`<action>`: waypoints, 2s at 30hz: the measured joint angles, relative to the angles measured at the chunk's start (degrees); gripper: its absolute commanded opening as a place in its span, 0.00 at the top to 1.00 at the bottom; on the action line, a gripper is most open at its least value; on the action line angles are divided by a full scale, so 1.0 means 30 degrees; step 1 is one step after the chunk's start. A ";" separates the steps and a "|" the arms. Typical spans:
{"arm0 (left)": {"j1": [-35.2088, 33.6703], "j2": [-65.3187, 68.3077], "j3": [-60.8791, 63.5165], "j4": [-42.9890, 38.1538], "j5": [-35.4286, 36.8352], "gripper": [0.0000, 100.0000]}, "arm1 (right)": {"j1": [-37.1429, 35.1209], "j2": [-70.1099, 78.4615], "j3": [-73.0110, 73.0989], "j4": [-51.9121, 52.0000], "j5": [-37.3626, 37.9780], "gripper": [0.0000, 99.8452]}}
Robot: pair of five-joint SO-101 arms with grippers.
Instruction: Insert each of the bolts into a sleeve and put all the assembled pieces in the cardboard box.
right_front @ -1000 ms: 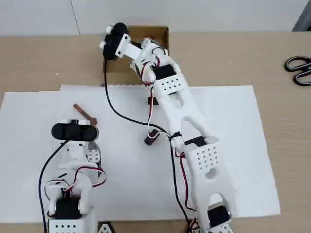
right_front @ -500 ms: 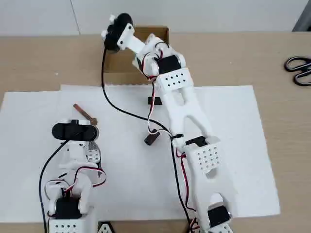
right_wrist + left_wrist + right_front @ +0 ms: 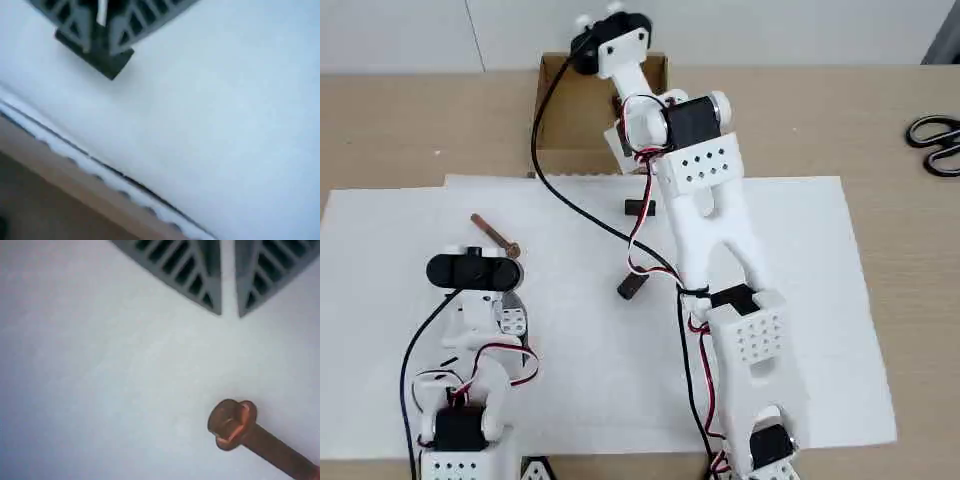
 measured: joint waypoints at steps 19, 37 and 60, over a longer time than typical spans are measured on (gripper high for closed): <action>-0.3341 0.0000 0.0557 -0.2110 -0.0059 0.99 | -0.1963 -1.2571 1.5883 0.0293 -0.8469 0.99; -0.3341 0.0000 0.0557 -0.2110 -0.0059 0.99 | -0.2051 -1.1868 2.3971 -0.0615 -1.3451 0.87; -0.3341 0.0000 0.0557 -0.2110 -0.0059 0.99 | -0.3223 -0.5568 1.8901 -0.1875 -1.3480 0.82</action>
